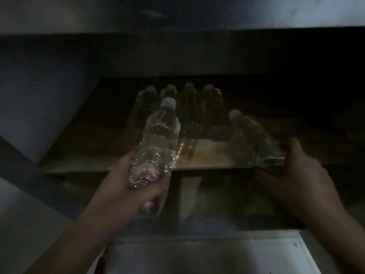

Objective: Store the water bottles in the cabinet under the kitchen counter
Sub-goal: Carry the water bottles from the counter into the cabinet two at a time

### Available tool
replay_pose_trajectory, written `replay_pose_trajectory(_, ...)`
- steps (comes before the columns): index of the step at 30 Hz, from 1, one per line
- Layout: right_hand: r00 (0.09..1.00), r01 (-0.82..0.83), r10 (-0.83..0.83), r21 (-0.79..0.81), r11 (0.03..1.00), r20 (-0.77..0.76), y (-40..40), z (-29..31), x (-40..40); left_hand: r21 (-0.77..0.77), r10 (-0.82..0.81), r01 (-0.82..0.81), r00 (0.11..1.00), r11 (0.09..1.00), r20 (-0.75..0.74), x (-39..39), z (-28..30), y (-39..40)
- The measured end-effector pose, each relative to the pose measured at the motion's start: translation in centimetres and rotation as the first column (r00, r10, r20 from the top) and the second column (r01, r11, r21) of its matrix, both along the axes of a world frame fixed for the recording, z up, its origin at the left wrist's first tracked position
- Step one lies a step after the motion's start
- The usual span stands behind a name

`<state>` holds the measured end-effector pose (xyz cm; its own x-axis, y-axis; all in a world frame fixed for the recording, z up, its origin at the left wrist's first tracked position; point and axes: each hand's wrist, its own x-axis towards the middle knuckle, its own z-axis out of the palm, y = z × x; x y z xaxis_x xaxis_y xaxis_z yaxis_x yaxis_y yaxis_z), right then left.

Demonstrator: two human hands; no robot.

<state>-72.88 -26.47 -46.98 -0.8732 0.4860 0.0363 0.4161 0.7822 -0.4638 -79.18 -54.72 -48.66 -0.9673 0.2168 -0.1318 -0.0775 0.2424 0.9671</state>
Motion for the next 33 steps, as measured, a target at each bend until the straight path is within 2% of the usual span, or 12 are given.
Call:
replay_pose_trajectory(3,1.000,0.012,-0.008,0.188,0.982,-0.021,0.0,-0.8,-1.6,-0.015,-0.002,0.001,0.999,1.000,-0.045,-0.5,-0.8,0.6)
replay_pose_trajectory(6,0.999,0.032,-0.025,0.262,0.965,-0.029,-0.6,-1.5,-3.9,-0.048,0.052,-0.057,0.994,0.997,-0.096,-1.0,-0.7,0.6)
replay_pose_trajectory(9,0.998,0.063,-0.058,0.227,0.972,-0.032,-0.9,-1.8,-5.8,-0.077,0.132,-0.145,0.979,0.986,-0.158,-1.3,-0.1,0.8)
replay_pose_trajectory(13,0.991,-0.034,0.044,0.084,0.996,-0.123,-1.5,-1.6,-3.8,-0.128,0.144,-0.177,0.961,0.976,-0.235,-1.1,1.2,1.0)
replay_pose_trajectory(18,0.996,-0.042,0.051,0.118,0.992,-0.069,-2.1,-2.8,-1.1,-0.294,0.178,-0.286,0.922,0.912,-0.342,-2.0,2.0,0.9)
replay_pose_trajectory(21,0.989,-0.058,0.078,0.161,0.985,-0.122,-2.0,-3.2,-1.1,-0.314,0.209,-0.312,0.924,0.897,-0.320,-2.8,2.6,1.0)
replay_pose_trajectory(23,0.986,-0.031,0.058,0.170,0.985,-0.155,-1.8,-3.7,-1.2,-0.333,0.210,-0.338,0.907,0.880,-0.365,-3.5,3.1,1.3)
replay_pose_trajectory(26,0.986,0.031,-0.007,0.147,0.989,-0.167,-1.8,-4.1,-1.5,-0.421,0.220,-0.423,0.866,0.803,-0.450,-4.8,3.9,2.3)
replay_pose_trajectory(33,0.988,0.026,-0.013,0.082,0.996,-0.151,-2.5,-4.0,-2.1,-0.548,0.071,-0.509,0.773,0.664,-0.631,-6.5,3.7,4.7)
